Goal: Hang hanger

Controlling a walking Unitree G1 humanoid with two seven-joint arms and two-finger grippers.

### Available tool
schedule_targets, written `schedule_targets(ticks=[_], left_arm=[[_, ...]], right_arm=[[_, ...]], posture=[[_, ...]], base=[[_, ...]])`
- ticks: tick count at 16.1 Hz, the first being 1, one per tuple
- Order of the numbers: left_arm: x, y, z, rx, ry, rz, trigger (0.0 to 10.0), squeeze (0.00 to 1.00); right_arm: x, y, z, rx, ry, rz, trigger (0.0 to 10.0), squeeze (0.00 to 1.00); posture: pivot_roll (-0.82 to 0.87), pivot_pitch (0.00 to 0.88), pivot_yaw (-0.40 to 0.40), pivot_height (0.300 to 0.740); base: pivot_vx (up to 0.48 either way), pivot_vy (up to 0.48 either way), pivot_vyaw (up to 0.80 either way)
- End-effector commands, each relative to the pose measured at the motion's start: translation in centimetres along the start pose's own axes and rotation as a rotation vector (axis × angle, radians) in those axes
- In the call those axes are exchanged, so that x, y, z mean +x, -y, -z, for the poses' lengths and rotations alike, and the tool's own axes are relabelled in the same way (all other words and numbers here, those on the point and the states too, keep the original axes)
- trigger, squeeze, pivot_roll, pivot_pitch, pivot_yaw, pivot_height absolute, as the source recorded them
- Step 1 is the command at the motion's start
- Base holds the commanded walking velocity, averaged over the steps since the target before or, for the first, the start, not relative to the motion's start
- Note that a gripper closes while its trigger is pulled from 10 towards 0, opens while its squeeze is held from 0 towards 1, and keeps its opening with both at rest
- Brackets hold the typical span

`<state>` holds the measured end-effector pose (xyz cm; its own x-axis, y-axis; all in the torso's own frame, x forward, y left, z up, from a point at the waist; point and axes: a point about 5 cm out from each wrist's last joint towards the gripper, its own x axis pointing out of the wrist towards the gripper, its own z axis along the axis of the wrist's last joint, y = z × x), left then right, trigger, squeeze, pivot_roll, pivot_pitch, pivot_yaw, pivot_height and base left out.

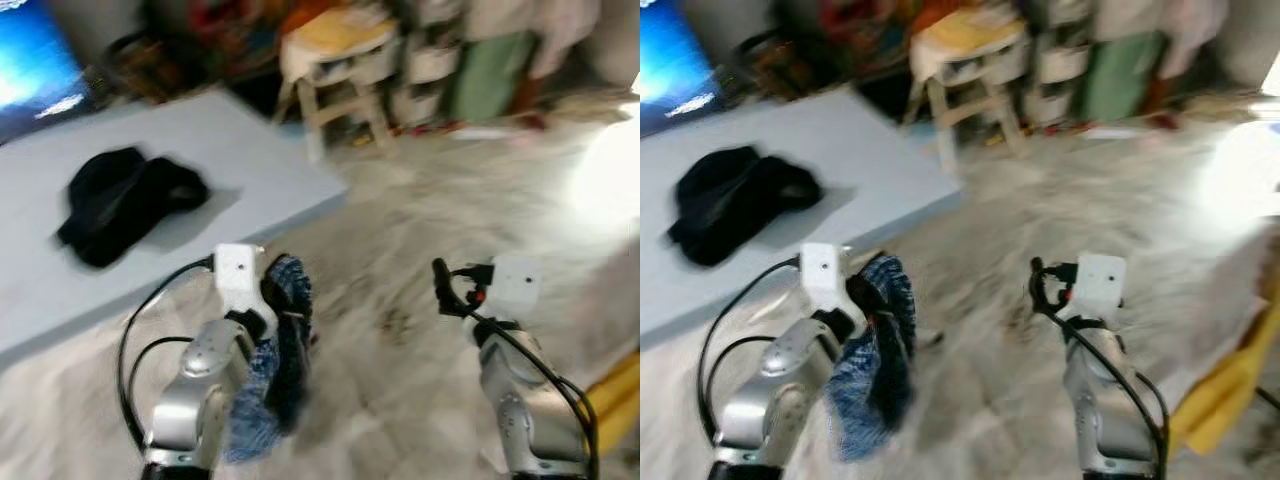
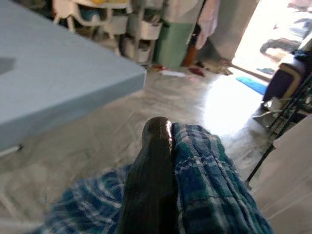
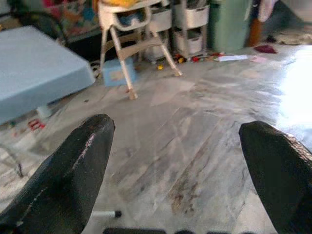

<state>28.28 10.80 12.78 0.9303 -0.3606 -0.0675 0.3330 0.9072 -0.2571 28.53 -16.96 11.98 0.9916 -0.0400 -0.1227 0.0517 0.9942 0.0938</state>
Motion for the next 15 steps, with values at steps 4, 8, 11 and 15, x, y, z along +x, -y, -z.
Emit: schedule_targets(ticks=[4, 8, 11, 15], left_arm=[[0.1, 0.0, 0.1, -0.02, -0.014, 0.007, 10.0, 0.0], [0.2, 0.4, 0.3, -0.038, -0.019, 0.05, 10.0, 0.0], [0.5, 0.4, 0.3, -0.045, -0.02, 0.059, 10.0, 0.0], [0.7, 0.1, 0.1, -0.058, -0.013, 0.048, 10.0, 0.0]], right_arm=[[0.0, -0.1, -0.7, -0.019, 0.022, -0.006, 10.0, 0.0], [0.1, 0.0, -1.8, -0.087, 0.078, 0.016, 10.0, 0.0], [0.1, 0.1, -2.0, -0.092, 0.082, 0.016, 10.0, 0.0], [0.1, 0.0, -2.0, -0.09, 0.079, 0.021, 10.0, 0.0]], posture=[[-0.14, 0.034, 0.081, 0.74], [-0.15, 0.036, 0.076, 0.74], [-0.16, 0.038, 0.074, 0.74], [-0.16, 0.038, 0.075, 0.74]], base=[[0.251, 0.0, -0.77], [0.0, 0.0, -0.77], [0.0, 0.0, -0.78], [0.169, 0.0, -0.79]])
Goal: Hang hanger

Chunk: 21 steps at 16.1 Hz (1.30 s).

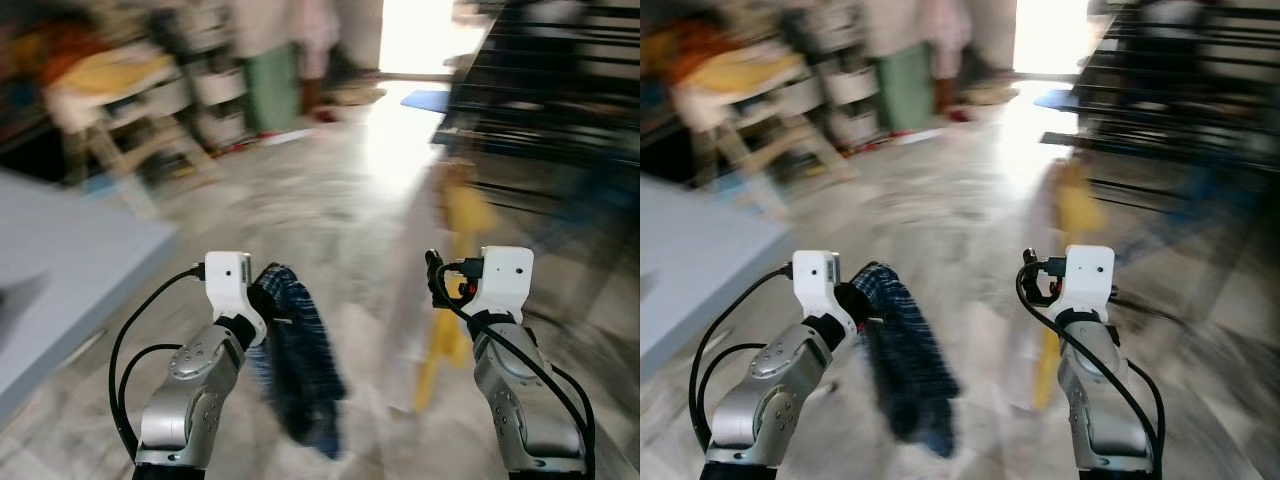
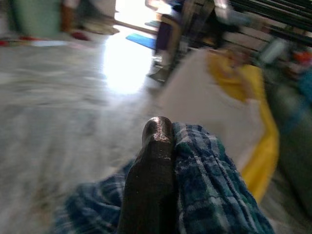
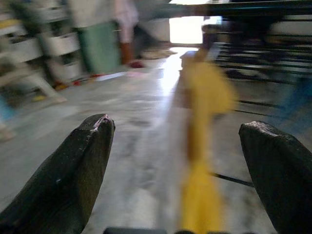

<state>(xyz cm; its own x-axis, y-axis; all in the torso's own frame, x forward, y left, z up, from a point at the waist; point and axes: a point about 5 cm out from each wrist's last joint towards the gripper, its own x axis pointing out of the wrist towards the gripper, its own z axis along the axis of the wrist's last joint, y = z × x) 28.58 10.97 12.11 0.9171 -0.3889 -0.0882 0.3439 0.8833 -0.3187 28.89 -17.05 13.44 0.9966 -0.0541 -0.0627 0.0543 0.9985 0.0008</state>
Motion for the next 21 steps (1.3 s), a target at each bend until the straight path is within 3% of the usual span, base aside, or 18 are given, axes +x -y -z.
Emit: schedule_targets(ticks=[1, 5, 9, 21], left_arm=[[0.44, 0.49, -0.53, 0.006, 0.017, 0.024, 10.0, 0.0], [0.6, 0.39, -0.68, 0.003, 0.021, 0.023, 10.0, 0.0], [0.74, 0.32, -0.8, 0.002, 0.026, 0.023, 10.0, 0.0], [1.04, -0.01, -0.56, -0.028, -0.003, -0.026, 10.0, 0.0]], right_arm=[[-0.01, 0.16, -0.55, -0.001, 0.02, 0.01, 10.0, 0.0], [0.09, 0.05, -0.63, -0.001, 0.026, 0.01, 10.0, 0.0], [0.0, -0.05, -0.74, -0.001, 0.038, -0.004, 10.0, 0.0], [0.04, 0.0, -0.4, -0.005, 0.027, -0.012, 10.0, 0.0]], posture=[[-0.16, 0.038, 0.075, 0.74], [-0.16, 0.037, 0.079, 0.74], [-0.16, 0.035, 0.08, 0.74], [-0.16, 0.031, 0.081, 0.74]], base=[[0.345, 0.0, -0.79], [0.352, 0.0, -0.79], [0.384, 0.0, 0.0], [0.0, 0.0, 0.0]])
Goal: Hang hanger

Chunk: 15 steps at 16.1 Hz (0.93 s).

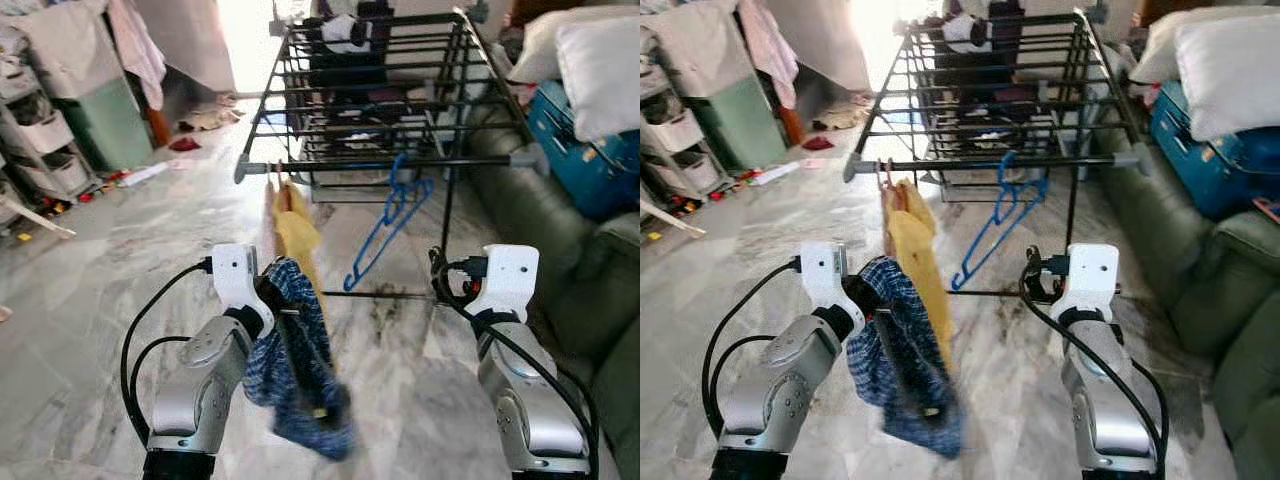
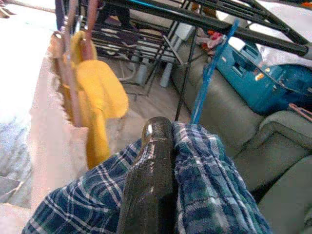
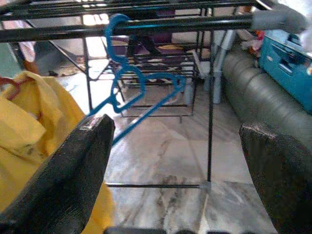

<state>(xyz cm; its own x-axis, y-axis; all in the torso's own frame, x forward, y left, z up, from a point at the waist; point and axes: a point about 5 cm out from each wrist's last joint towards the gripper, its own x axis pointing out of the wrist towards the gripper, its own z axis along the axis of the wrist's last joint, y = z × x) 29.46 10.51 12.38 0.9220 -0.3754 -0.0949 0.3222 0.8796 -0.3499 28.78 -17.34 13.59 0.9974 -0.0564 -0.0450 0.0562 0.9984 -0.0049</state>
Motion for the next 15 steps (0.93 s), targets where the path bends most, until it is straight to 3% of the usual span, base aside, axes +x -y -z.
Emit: schedule_targets(ticks=[1, 9, 12, 15], left_arm=[[0.09, -0.23, -0.25, 0.008, -0.002, -0.012, 10.0, 0.0], [0.12, -0.32, -0.24, 0.011, -0.008, -0.013, 10.0, 0.0], [0.13, -0.34, -0.24, 0.009, -0.007, -0.015, 10.0, 0.0], [0.17, -0.4, -0.31, 0.014, -0.005, -0.015, 10.0, 0.0]], right_arm=[[0.14, -0.21, -0.2, 0.0, 0.008, -0.012, 10.0, 0.0], [0.14, -0.25, -0.08, -0.003, 0.002, -0.008, 10.0, 0.0], [0.24, -0.25, -0.18, -0.008, 0.006, -0.007, 10.0, 0.0], [0.32, -0.24, -0.26, -0.014, 0.012, -0.005, 10.0, 0.0]], posture=[[-0.16, 0.032, 0.083, 0.74], [-0.16, 0.029, 0.087, 0.74], [-0.16, 0.029, 0.085, 0.74], [-0.16, 0.029, 0.085, 0.74]], base=[[0.0, 0.0, 0.0], [0.0, 0.0, 0.0], [0.0, 0.353, 0.0], [0.0, 0.48, 0.57]])
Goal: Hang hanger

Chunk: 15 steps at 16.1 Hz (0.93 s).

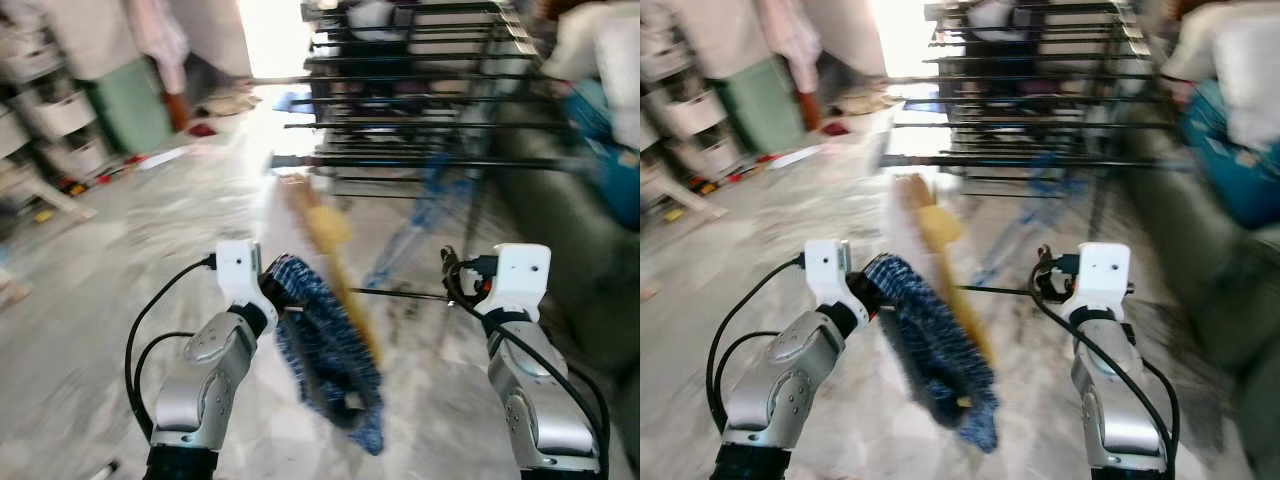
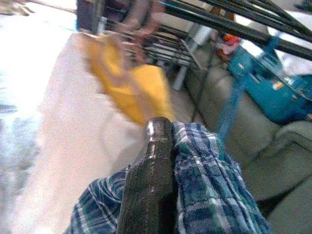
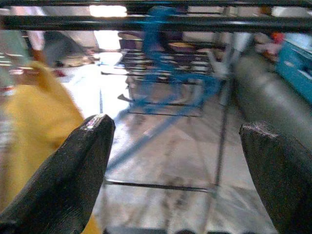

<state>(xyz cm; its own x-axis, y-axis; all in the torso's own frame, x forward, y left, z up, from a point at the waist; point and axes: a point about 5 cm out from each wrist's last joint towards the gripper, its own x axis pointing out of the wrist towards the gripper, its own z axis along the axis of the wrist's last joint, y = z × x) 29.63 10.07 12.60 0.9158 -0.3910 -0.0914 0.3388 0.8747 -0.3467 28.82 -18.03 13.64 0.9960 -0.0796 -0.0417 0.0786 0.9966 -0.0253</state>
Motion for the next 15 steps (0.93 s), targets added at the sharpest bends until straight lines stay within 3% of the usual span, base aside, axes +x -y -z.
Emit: schedule_targets(ticks=[1, 5, 8, 12, 13, 15], left_arm=[[-0.12, -0.81, -0.2, 0.01, -0.003, -0.03, 10.0, 0.0], [-0.09, -0.79, -0.22, 0.02, -0.002, -0.024, 10.0, 0.0], [-0.12, -0.71, -0.39, 0.025, 0.01, -0.02, 10.0, 0.0], [-0.1, -0.73, -0.5, 0.078, 0.026, -0.039, 10.0, 0.0], [-0.09, -0.62, -0.45, 0.114, 0.047, -0.038, 10.0, 0.0], [-0.14, -0.6, -0.22, 0.109, 0.03, -0.039, 10.0, 0.0]], right_arm=[[0.23, -0.92, -0.21, 0.014, 0.008, -0.024, 10.0, 0.0], [0.2, -0.85, -0.17, 0.023, 0.005, -0.016, 10.0, 0.0], [0.25, -0.54, -0.06, 0.02, 0.001, 0.01, 10.0, 0.0], [0.38, -0.42, 0.05, 0.02, -0.006, 0.02, 10.0, 0.0], [0.45, -0.47, 0.02, 0.021, -0.004, 0.018, 10.0, 0.0], [0.53, -0.53, -0.06, 0.022, -0.003, 0.018, 10.0, 0.0]], posture=[[-0.16, 0.029, 0.086, 0.74], [-0.16, 0.029, 0.089, 0.74], [-0.16, 0.03, 0.091, 0.74], [-0.15, 0.033, 0.089, 0.74], [-0.15, 0.033, 0.089, 0.74], [-0.15, 0.036, 0.085, 0.74]], base=[[0.0, 0.48, 0.0], [0.0, 0.441, 0.0], [0.0, 0.0, 0.0], [0.0, 0.0, -0.65], [0.0, 0.0, 0.0], [0.0, 0.0, 0.0]])
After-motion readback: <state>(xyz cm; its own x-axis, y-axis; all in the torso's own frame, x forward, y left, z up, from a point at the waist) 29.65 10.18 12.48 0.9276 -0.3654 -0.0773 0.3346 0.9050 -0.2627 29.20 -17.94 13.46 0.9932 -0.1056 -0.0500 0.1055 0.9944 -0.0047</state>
